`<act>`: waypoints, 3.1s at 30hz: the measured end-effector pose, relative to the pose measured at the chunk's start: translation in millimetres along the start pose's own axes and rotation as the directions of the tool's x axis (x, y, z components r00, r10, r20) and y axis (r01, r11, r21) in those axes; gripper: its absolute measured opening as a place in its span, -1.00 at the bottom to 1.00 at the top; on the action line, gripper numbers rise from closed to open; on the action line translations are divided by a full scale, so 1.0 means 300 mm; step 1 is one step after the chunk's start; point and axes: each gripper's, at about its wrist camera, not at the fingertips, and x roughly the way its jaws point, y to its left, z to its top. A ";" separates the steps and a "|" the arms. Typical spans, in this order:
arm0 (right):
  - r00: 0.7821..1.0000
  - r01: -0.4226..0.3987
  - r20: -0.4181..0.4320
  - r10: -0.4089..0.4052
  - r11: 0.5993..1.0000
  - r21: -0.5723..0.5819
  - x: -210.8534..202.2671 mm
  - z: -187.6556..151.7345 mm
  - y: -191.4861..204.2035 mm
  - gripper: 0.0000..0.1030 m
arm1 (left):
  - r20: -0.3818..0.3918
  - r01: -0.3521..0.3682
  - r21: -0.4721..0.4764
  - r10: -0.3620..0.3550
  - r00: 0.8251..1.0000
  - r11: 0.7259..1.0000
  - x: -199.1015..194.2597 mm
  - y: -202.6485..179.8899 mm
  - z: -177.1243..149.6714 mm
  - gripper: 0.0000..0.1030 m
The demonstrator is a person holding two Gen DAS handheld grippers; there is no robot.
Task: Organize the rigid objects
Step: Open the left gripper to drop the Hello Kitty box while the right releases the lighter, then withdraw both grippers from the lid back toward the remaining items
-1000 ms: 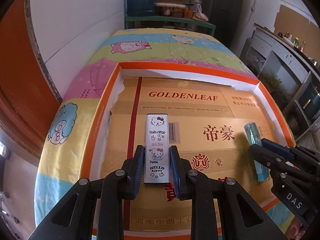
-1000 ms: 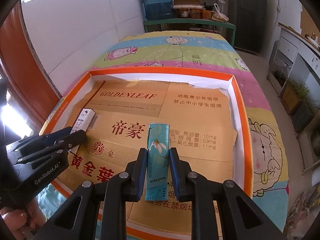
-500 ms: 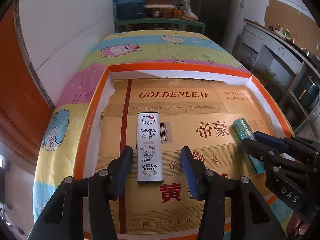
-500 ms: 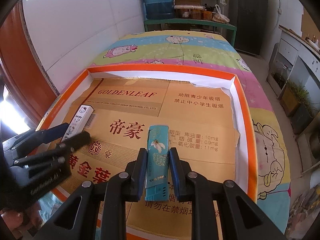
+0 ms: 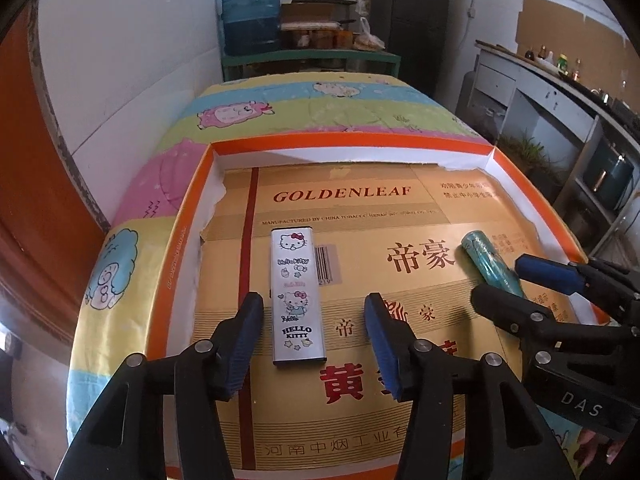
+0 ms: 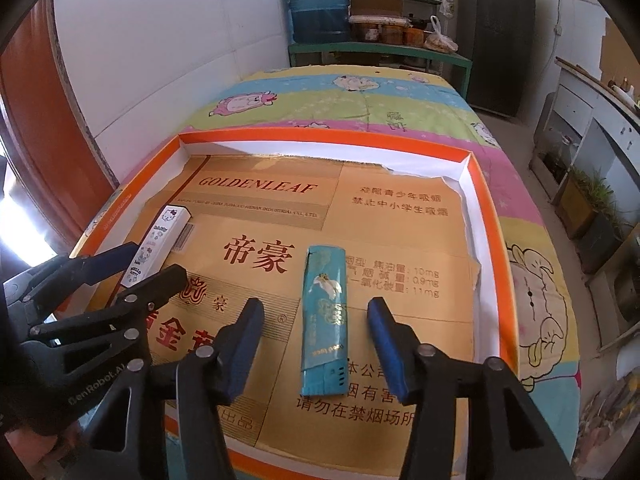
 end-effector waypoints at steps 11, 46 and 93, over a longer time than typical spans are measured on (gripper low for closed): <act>0.998 0.024 0.052 -0.026 0.999 0.033 -0.066 -0.009 -0.012 0.04 | 0.109 -0.047 0.028 0.043 0.993 0.999 -0.113 -0.016 0.011 0.06; 0.994 -0.031 0.108 0.025 0.998 0.054 -0.288 -0.093 0.036 0.04 | 0.182 -0.031 -0.086 0.046 0.982 0.996 -0.381 0.016 -0.060 0.05; 0.994 -0.085 0.064 0.086 0.996 -0.012 -0.411 -0.315 0.131 0.04 | 0.144 -0.015 -0.099 0.029 0.989 0.995 -0.537 0.019 -0.257 0.06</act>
